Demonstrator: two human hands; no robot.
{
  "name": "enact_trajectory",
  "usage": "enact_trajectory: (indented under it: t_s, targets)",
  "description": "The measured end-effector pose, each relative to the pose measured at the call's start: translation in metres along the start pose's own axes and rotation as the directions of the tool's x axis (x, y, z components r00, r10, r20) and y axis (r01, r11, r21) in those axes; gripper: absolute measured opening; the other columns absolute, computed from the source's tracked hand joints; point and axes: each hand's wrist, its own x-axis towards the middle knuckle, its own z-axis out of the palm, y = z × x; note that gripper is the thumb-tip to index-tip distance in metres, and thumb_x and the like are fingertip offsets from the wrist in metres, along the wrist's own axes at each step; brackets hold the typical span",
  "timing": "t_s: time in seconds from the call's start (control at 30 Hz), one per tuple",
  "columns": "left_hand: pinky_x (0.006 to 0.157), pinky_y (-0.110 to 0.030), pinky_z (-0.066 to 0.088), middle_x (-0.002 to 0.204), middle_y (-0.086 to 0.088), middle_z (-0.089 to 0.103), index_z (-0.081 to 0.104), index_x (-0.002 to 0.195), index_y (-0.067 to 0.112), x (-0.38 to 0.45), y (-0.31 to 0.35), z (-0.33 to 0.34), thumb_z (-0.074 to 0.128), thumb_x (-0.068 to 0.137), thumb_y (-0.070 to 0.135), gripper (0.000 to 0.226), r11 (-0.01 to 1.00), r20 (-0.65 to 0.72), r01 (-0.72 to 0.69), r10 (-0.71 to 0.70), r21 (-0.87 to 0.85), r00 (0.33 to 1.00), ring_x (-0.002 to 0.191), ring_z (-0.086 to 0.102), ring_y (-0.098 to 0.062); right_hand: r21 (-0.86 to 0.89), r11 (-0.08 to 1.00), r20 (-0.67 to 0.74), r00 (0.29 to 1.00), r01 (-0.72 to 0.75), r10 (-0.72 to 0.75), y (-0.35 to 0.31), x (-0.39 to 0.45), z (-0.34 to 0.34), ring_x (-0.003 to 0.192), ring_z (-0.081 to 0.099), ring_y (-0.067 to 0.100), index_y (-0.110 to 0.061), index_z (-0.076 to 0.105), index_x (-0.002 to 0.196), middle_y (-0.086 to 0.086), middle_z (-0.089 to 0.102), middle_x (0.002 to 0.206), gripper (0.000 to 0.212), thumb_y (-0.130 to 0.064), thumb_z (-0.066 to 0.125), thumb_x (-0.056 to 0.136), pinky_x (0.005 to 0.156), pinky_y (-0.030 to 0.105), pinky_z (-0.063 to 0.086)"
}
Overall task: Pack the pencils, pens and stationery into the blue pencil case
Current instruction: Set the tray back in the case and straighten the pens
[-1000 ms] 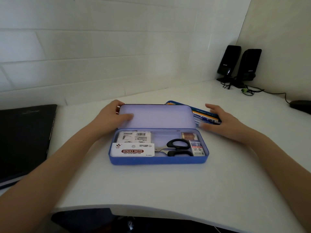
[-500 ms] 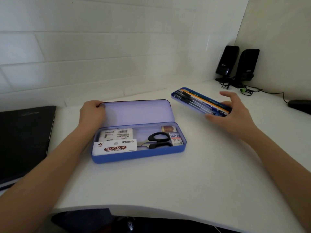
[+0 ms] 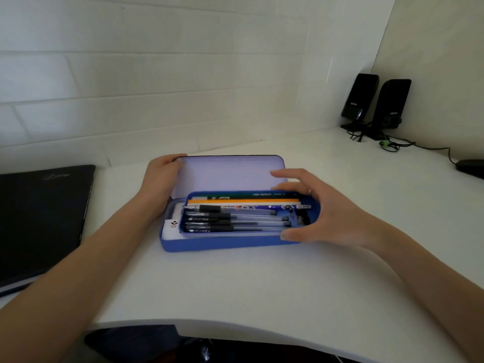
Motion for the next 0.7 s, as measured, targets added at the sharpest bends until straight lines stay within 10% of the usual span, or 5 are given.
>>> enact_trajectory:
  t_s: [0.2,0.4,0.53,0.7]
  targets:
    - [0.111,-0.043,0.035,0.136,-0.008,0.053,0.055,0.130,0.010,-0.003,-0.001,0.008,0.050,0.095,0.026,0.039,0.993,0.094,0.097,-0.091,-0.064,0.991,0.124,0.050,-0.025,0.000,1.000,0.068,0.998,0.004,-0.004,-0.004,0.002,0.010,0.119,0.055,0.008,-0.048,0.041,0.127,-0.009,0.054,0.130,0.083,-0.022,0.086,0.062,0.097,0.036,0.051]
    - [0.113,-0.044,0.031,0.139,-0.007,0.051,0.050,0.134,0.015,-0.005,-0.001,0.008,0.052,0.093,0.036,0.046,0.993,0.176,0.084,-0.069,-0.083,0.982,0.129,0.047,-0.025,-0.218,0.976,0.071,0.997,0.008,0.008,-0.003,0.002,0.013,0.122,0.033,-0.004,-0.056,0.033,0.130,-0.028,0.046,0.125,0.078,-0.039,0.079,0.069,0.099,0.018,0.038]
    - [0.104,-0.019,0.019,0.150,-0.001,0.036,0.036,0.143,0.016,-0.009,-0.004,0.013,0.043,0.098,0.028,0.047,0.991,0.196,-0.082,0.059,0.109,0.979,0.138,0.032,-0.016,-0.298,0.955,0.105,0.994,-0.005,0.038,-0.005,0.001,0.010,0.123,0.026,-0.005,-0.055,0.030,0.133,-0.049,0.037,0.111,0.077,-0.044,0.074,0.071,0.102,0.019,0.035]
    - [0.109,-0.023,0.017,0.155,-0.003,0.026,0.025,0.147,0.016,-0.014,-0.007,0.016,0.040,0.099,0.028,0.051,0.948,0.206,-0.203,0.153,0.247,0.967,0.142,0.024,-0.017,-0.340,0.940,0.126,0.990,-0.015,0.062,-0.002,-0.002,0.007,0.127,0.021,-0.007,-0.056,0.026,0.136,-0.037,0.035,0.121,0.076,-0.048,0.070,0.074,0.111,0.027,0.031]
